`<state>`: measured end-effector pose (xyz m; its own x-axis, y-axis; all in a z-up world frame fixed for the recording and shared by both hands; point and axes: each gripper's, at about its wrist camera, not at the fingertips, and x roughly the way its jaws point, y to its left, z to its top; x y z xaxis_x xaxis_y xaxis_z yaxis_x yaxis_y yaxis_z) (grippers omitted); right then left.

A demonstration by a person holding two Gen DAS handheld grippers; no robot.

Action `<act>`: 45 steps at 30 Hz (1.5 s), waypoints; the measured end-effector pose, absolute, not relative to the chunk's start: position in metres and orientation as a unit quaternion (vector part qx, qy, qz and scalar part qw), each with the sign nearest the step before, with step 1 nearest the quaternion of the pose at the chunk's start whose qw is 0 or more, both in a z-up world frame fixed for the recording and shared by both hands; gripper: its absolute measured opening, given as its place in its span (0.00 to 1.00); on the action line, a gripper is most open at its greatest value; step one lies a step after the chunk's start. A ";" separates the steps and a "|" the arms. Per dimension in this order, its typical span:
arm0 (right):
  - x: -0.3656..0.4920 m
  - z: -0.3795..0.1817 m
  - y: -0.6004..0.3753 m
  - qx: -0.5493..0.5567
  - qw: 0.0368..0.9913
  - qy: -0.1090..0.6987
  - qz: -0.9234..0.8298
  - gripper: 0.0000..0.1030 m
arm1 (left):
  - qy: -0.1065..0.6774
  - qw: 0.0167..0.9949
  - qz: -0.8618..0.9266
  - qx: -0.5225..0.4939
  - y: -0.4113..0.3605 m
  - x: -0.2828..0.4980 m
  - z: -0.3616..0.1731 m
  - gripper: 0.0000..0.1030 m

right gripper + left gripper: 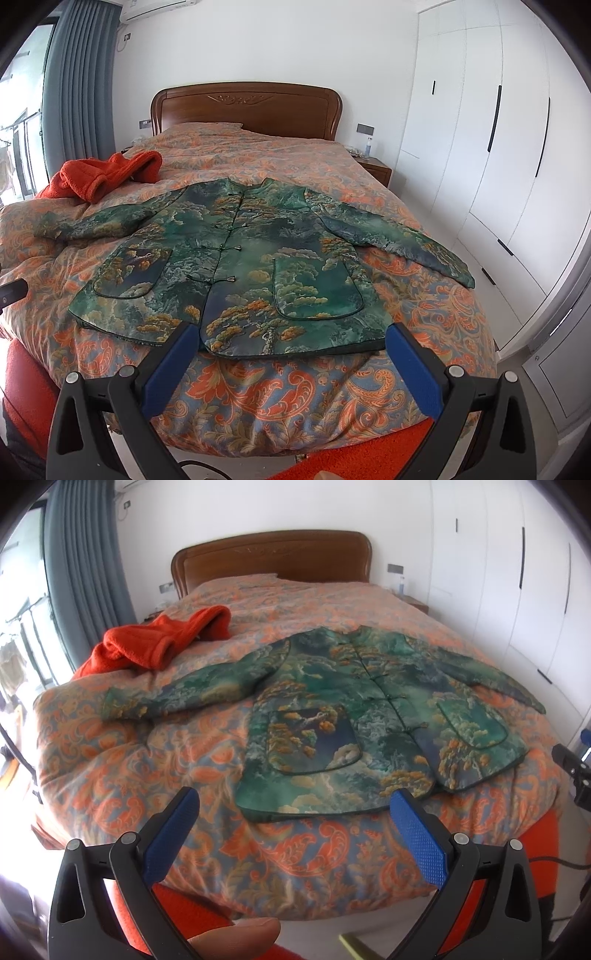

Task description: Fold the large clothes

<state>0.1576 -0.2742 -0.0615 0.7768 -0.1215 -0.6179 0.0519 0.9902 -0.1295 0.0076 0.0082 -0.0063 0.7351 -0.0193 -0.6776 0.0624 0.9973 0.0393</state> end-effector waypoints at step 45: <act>0.160 -0.064 -0.269 -0.057 0.939 0.338 -0.041 1.00 | 0.376 0.926 -0.019 0.030 0.013 0.012 -0.013 1.00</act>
